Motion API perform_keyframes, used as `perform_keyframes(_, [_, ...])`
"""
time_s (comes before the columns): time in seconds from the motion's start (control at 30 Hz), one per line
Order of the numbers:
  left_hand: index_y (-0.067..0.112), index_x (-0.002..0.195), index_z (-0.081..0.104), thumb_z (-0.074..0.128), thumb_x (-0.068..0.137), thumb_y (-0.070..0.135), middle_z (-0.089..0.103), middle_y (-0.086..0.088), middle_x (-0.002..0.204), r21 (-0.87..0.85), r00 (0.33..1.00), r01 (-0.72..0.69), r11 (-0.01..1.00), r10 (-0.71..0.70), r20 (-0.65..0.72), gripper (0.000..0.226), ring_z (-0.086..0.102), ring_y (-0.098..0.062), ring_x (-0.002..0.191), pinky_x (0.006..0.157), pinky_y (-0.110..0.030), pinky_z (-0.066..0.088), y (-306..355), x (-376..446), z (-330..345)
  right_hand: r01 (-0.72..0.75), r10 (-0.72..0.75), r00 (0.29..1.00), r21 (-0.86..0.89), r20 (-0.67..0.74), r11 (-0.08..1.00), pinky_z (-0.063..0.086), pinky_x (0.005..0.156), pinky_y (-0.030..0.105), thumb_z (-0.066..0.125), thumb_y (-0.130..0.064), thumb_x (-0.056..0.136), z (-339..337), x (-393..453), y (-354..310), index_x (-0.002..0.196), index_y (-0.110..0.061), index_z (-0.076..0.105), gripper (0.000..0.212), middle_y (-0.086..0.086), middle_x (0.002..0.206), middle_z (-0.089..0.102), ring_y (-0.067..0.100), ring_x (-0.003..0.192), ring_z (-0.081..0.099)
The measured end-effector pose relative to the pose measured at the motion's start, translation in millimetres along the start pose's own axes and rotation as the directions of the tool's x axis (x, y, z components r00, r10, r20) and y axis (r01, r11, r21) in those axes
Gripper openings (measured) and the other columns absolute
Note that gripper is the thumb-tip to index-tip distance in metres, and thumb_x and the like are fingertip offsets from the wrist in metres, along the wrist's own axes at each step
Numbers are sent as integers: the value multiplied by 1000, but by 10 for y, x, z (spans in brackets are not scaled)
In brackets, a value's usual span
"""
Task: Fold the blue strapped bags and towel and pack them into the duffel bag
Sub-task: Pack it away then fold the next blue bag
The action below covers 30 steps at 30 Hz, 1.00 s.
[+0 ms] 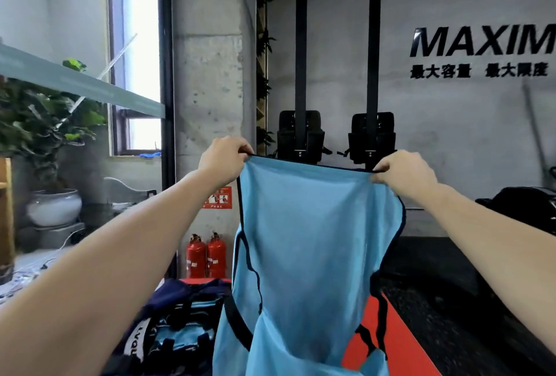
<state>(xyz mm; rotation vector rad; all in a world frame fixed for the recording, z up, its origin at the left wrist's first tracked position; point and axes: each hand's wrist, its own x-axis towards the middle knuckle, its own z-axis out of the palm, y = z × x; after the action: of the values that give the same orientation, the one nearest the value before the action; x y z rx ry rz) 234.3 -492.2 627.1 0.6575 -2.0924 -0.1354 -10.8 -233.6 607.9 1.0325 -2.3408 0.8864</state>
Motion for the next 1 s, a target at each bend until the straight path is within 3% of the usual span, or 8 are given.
perform_keyframes(0.13, [17,90,72,58,93,4,73,-6,89,-60,979,108,992,-95,181,18,72,-21,74,76,-40,61,-378,-244,731,-55,48,984,38,172,998,61,68,33,77,-26,86,662,-62,323,85,-22,75,4,1,71,74,14,44,66])
perform_keyframes(0.23, [11,95,75,58,89,3,74,-11,98,-5,959,117,993,-112,259,21,70,-27,90,80,-27,51,-607,-591,1302,-87,70,948,42,310,995,61,73,35,75,-20,85,1289,-221,616,86,-21,76,2,4,74,76,13,47,69])
perform_keyframes(0.4, [13,96,78,62,86,8,76,-5,99,32,901,163,986,-162,402,20,67,-24,99,90,-27,47,-962,-1321,2055,-201,171,896,31,410,979,58,52,32,68,-12,81,2182,-714,1093,76,-27,74,17,4,67,72,15,45,67])
perform_keyframes(0.6, [11,84,76,69,89,20,72,2,85,39,841,217,975,-207,500,12,62,-14,81,81,-27,45,-1237,-2022,2624,-139,167,863,-95,477,986,55,69,38,63,-31,90,2881,-1355,1550,61,-22,61,31,-2,65,60,25,66,64])
perform_keyframes(0.67, [11,84,75,69,91,21,71,3,83,50,813,214,975,-206,545,14,63,-15,79,86,-32,51,-1280,-2190,2735,-128,147,836,-72,528,989,54,73,39,61,-36,94,3032,-1530,1671,68,-23,64,29,0,73,66,28,77,67])
perform_keyframes(0.77, [11,98,76,65,93,19,74,-4,96,74,773,193,978,-198,602,15,67,-22,89,86,-28,49,-1265,-2417,2804,-146,169,790,-86,589,985,53,88,39,62,-37,93,3104,-1777,1792,98,-32,73,13,0,108,74,27,102,66])
perform_keyframes(0.83, [13,116,72,64,94,20,72,-6,109,78,746,185,980,-192,638,24,66,-25,98,84,-24,45,-1217,-2594,2797,-117,164,794,-118,586,986,51,91,41,63,-39,92,3055,-1945,1834,116,-29,70,27,2,118,71,29,111,63])
perform_keyframes(1.0, [17,118,71,66,92,16,66,2,123,-71,755,27,997,26,655,27,59,-15,112,101,-21,39,-980,-3154,2670,9,-1,865,-13,502,1000,49,71,36,57,-33,94,2757,-2504,1587,100,-29,68,13,-5,97,69,24,93,66])
